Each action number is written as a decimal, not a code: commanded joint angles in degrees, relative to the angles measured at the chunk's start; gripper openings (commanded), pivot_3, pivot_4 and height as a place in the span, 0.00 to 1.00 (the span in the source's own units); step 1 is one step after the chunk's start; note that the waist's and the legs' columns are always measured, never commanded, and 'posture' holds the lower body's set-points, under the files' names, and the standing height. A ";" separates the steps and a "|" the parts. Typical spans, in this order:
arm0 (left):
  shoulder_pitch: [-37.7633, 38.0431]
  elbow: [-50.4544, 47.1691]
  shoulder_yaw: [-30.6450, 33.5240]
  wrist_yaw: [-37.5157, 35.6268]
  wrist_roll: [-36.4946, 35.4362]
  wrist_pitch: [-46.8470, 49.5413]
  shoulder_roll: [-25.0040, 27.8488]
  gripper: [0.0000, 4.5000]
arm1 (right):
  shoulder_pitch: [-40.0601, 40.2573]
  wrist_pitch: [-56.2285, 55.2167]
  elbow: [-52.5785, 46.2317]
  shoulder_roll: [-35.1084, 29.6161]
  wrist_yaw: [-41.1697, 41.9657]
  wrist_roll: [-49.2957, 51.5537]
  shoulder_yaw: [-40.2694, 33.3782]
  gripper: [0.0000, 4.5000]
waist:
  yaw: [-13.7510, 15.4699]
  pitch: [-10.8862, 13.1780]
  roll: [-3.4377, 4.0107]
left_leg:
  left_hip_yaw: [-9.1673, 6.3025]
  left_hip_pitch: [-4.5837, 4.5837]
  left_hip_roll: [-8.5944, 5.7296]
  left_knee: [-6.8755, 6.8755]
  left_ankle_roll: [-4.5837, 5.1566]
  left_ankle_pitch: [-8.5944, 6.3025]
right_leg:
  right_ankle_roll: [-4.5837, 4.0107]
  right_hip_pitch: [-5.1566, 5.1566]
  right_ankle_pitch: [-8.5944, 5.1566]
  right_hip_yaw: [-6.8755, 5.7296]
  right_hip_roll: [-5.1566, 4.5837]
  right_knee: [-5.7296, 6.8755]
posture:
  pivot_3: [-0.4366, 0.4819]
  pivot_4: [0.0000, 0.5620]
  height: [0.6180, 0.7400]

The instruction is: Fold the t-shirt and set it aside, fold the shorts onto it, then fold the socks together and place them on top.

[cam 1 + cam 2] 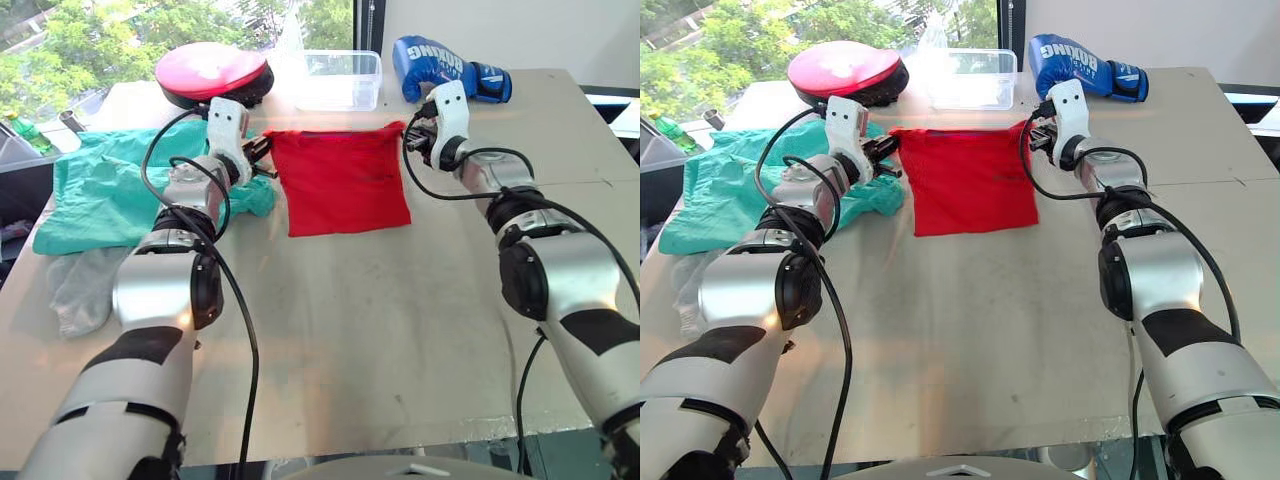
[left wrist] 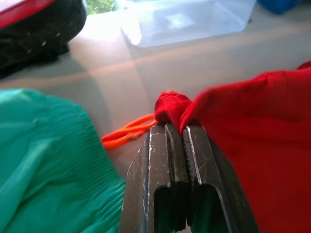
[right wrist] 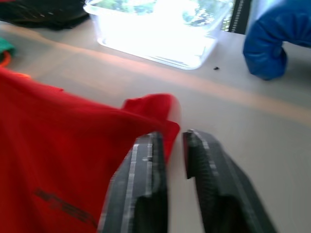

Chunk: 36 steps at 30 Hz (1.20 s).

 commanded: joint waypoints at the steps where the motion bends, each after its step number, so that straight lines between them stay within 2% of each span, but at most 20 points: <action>1: -0.43 -0.54 -0.21 2.28 1.72 -0.44 -0.76 0.22 | -0.02 -2.02 -0.39 -0.16 -2.71 -1.18 -1.36 0.63 | 0.02 0.00 0.00 | 0.00 0.00 0.00 0.00 0.00 0.00 | 0.00 0.00 0.00 0.00 0.00 -0.01 | 0.48 0.27 0.93; 2: -0.48 -0.53 0.12 3.42 1.90 -0.73 -0.98 0.29 | 0.05 -2.46 -0.43 -0.21 -2.67 -1.49 -1.40 0.71 | 0.01 0.00 0.00 | 0.00 0.00 0.00 0.00 -0.01 0.01 | 0.00 0.00 0.00 0.00 0.00 -0.01 | 0.48 0.27 0.93; 4: -0.81 -0.59 1.21 5.96 1.78 -1.82 -1.25 0.50 | 0.11 -3.58 -0.58 -0.38 -1.93 -2.29 -1.23 0.92 | -0.14 0.00 0.00 | 0.00 0.00 0.00 0.00 -0.01 0.01 | 0.00 0.00 0.00 0.00 0.00 -0.01 | 0.48 0.27 0.93; 5: -1.11 -0.68 1.94 7.10 1.45 -2.65 -1.32 0.61 | 0.12 -3.99 -0.73 -0.30 -0.55 -2.34 -1.36 1.00 | -0.25 0.00 0.00 | 0.01 0.00 0.00 0.00 -0.01 0.01 | 0.00 0.00 0.00 0.00 0.00 -0.01 | 0.48 0.27 0.93; 7: -1.71 -0.87 3.06 8.32 0.88 -4.33 -1.33 0.81 | 0.15 -3.64 -0.97 0.10 2.95 -1.77 -1.89 1.00 | -0.56 0.00 0.00 | 0.00 0.01 0.00 -0.01 -0.01 0.01 | 0.00 -0.01 0.00 0.00 0.00 -0.01 | 0.48 0.27 0.93; 12: -3.51 -1.24 4.64 8.23 1.01 -7.41 -0.91 0.81 | 0.98 2.25 -1.66 1.68 13.13 1.95 -4.94 1.00 | -0.96 0.00 0.00 | 0.00 0.01 0.01 -0.03 -0.01 0.01 | 0.00 -0.01 0.00 0.00 0.00 0.00 | 0.48 0.27 0.93; 16: -4.00 -1.87 3.05 5.01 2.69 -9.59 -0.63 0.81 | 2.62 6.69 -2.77 2.57 16.74 3.38 -6.01 1.00 | -0.98 -0.01 0.00 | 0.00 0.01 0.00 -0.02 -0.01 0.01 | 0.00 0.00 0.00 0.00 0.00 0.00 | 0.48 0.27 0.93; 19: -3.45 -2.73 2.20 -2.53 2.52 -10.81 -0.72 0.81 | 4.79 8.96 -4.09 2.56 18.05 2.31 -4.47 1.00 | -0.92 -0.01 0.00 | 0.00 0.00 -0.01 -0.02 -0.01 0.01 | 0.00 0.00 0.00 0.00 0.00 0.01 | 0.48 0.27 0.93; 25: 0.02 -6.79 1.20 -24.80 -0.02 -9.85 -0.10 0.81 | 8.38 12.67 -5.51 2.30 15.49 1.81 -3.80 1.00 | -1.21 -0.03 0.03 | 0.01 0.03 0.00 -0.03 -0.01 0.01 | 0.00 0.00 0.00 0.00 0.02 0.02 | 0.48 0.27 0.93; 28: 2.60 -12.50 -2.01 -37.77 0.14 -6.29 1.76 0.84 | 9.74 14.13 -6.77 3.00 17.30 2.24 -3.44 0.82 | -1.39 -0.04 0.04 | 0.01 0.06 0.00 -0.04 -0.02 0.01 | 0.00 0.01 0.00 0.00 0.02 0.06 | 0.48 0.27 0.93; 30: 4.19 -18.41 -4.16 -45.02 -0.44 -2.90 3.24 0.84 | 10.29 15.13 -8.04 3.44 18.69 2.69 -3.25 0.62 | -1.63 -0.04 0.04 | 0.01 0.06 0.00 -0.04 -0.02 0.01 | 0.00 0.01 0.00 0.00 0.03 0.09 | 0.48 0.27 0.93; 31: 5.10 -21.96 -5.28 -48.17 -0.65 -1.13 4.32 0.84 | 10.57 15.60 -8.74 3.59 19.37 2.89 -3.15 0.48 | -1.74 -0.04 0.04 | -0.01 0.06 0.00 -0.03 -0.02 0.01 | 0.00 0.01 0.00 0.00 0.03 0.36 | 0.48 0.27 0.93; 32: 5.98 -25.35 -6.21 -50.28 -0.76 0.64 5.50 0.84 | 10.83 16.06 -9.49 3.68 19.92 3.04 -3.02 0.39 | -1.98 -0.04 0.04 | -0.02 0.06 0.01 -0.02 -0.02 0.01 | 0.00 0.01 0.00 0.00 0.04 0.40 | 0.48 0.27 0.93; 33: 6.87 -28.35 -6.87 -51.68 -0.97 2.41 6.48 0.84 | 11.09 16.44 -10.22 3.73 20.45 3.11 -2.84 0.26 | -2.07 -0.04 0.04 | -0.03 0.06 0.01 -0.02 -0.02 0.01 | 0.00 0.01 0.00 0.00 0.04 0.42 | 0.48 0.27 0.93; 34: 7.78 -31.09 -7.39 -52.65 -1.15 4.10 7.49 0.84 | 11.38 16.90 -11.14 3.64 21.17 3.17 -2.55 0.22 | -2.22 -0.04 0.04 | -0.05 0.06 0.01 -0.01 -0.02 0.01 | 0.00 0.01 0.00 0.00 0.04 0.45 | 0.48 0.27 0.93; 35: 8.83 -33.75 -7.97 -53.71 -1.23 5.47 8.65 0.84 | 11.69 17.51 -12.21 3.46 21.77 3.28 -2.33 0.06 | -2.41 -0.04 0.04 | -0.05 0.10 0.01 0.01 -0.02 0.01 | 0.00 0.02 0.00 0.00 0.04 0.50 | 0.48 0.27 0.93; 36: 9.93 -36.22 -8.41 -54.50 -1.28 6.69 9.74 0.84 | 12.04 18.18 -13.35 3.19 22.35 3.46 -2.18 0.02 | -2.52 -0.04 0.04 | -0.06 0.10 0.01 0.01 -0.02 0.01 | 0.00 0.01 0.00 0.00 0.04 0.52 | 0.48 0.27 0.93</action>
